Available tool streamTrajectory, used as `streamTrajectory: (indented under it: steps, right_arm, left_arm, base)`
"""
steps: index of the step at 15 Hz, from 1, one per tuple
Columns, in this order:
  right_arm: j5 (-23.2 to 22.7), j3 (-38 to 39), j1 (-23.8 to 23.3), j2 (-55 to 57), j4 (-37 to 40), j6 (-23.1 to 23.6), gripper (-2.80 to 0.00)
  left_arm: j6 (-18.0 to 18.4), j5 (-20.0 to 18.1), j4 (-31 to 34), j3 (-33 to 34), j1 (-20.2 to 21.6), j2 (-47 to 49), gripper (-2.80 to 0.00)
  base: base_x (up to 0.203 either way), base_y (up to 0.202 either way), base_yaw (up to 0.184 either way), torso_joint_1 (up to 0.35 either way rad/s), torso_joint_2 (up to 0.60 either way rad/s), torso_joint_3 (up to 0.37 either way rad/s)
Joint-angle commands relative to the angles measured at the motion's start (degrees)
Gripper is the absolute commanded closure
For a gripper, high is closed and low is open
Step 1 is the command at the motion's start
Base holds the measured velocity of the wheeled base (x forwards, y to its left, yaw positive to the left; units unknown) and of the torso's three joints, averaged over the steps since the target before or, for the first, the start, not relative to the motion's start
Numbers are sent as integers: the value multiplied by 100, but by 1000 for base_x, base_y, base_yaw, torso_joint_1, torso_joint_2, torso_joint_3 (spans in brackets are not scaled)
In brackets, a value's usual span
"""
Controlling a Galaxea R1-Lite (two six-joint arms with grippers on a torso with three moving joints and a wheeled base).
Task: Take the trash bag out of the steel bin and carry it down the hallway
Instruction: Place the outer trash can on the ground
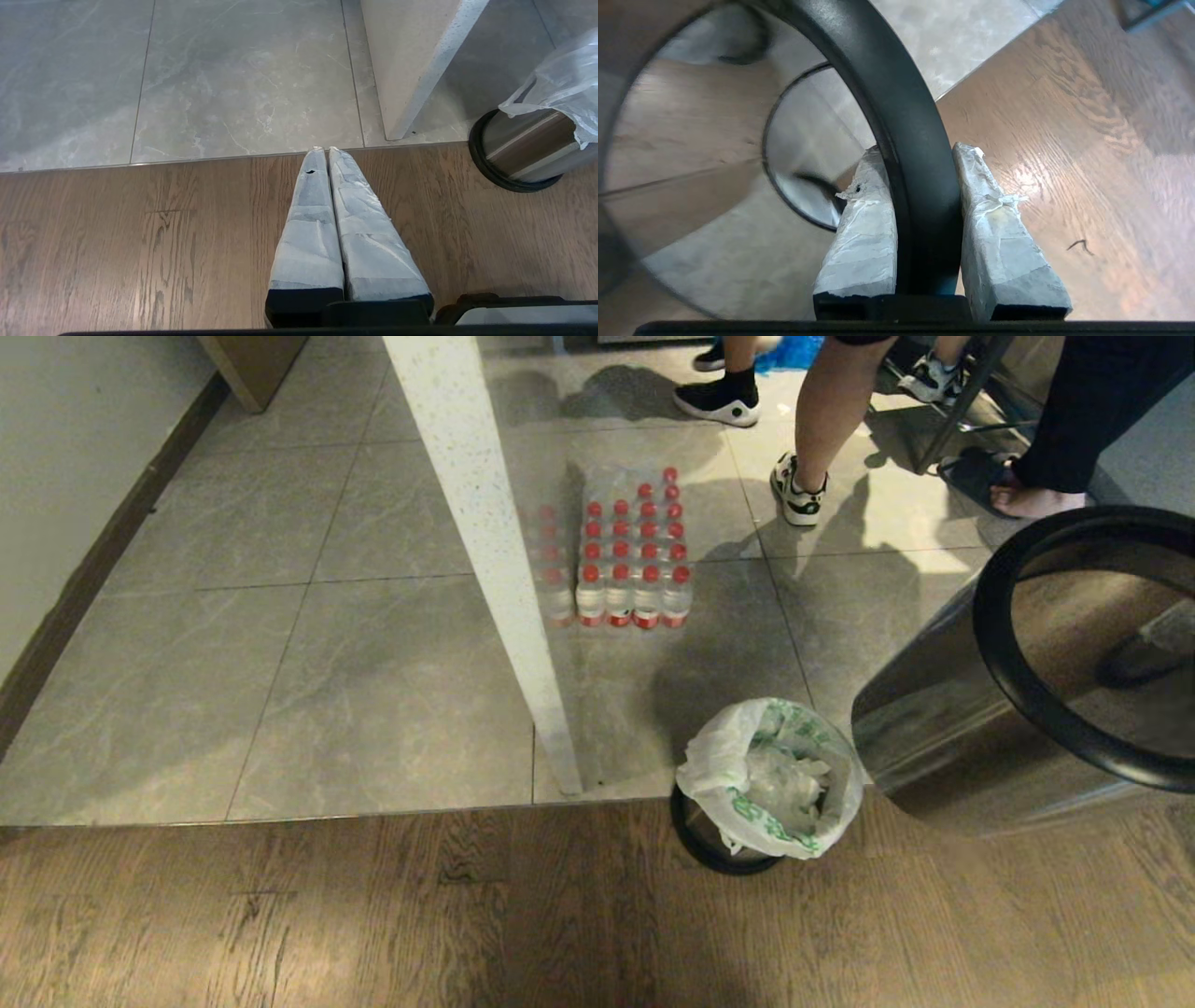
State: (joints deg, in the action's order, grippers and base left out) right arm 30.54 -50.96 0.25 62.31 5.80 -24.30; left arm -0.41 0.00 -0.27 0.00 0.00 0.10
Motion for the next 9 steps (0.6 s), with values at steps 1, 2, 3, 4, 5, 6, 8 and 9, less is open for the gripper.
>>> streamTrajectory:
  steps: [1, 2, 3, 4, 5, 6, 8, 9]
  right_arm:
    - [1, -207, -608, 718, -12, -78, 0]
    - [-76, -328, -898, 1023, -72, -123, 0]
    - [-172, -405, -1203, 1323, -164, -161, 0]
    - [-292, -488, -1576, 1648, -340, -199, 0]
    - [-474, -557, -1819, 1969, -550, -218, 0]
    - [-674, -593, -1986, 2248, -742, -224, 0]
    - [-1019, -618, -2120, 2797, -1140, -253, 0]
    - [-1142, -628, -2148, 3044, -1309, -276, 0]
  left_arm:
    - [-3, 0, 0, 0, 0, -1, 0]
    - [-3, 0, 0, 0, 0, -1, 0]
    - [-3, 0, 0, 0, 0, -1, 0]
    - [-3, 0, -4, 0, 0, -1, 0]
    - [-3, 0, 0, 0, 0, -1, 0]
    - [-3, 0, 0, 0, 0, -1, 0]
    - [-3, 0, 0, 0, 0, -1, 0]
    - [-3, 0, 0, 0, 0, -1, 0]
  base:
    - [0, 0, 0, 0, 0, 0]
    - [0, 0, 0, 0, 0, 0]
    - [0, 0, 0, 0, 0, 0]
    - [0, 0, 0, 0, 0, 0]
    - [0, 0, 0, 0, 0, 0]
    - [0, 0, 0, 0, 0, 0]
    - [0, 0, 0, 0, 0, 0]
    - [0, 0, 0, 0, 0, 0]
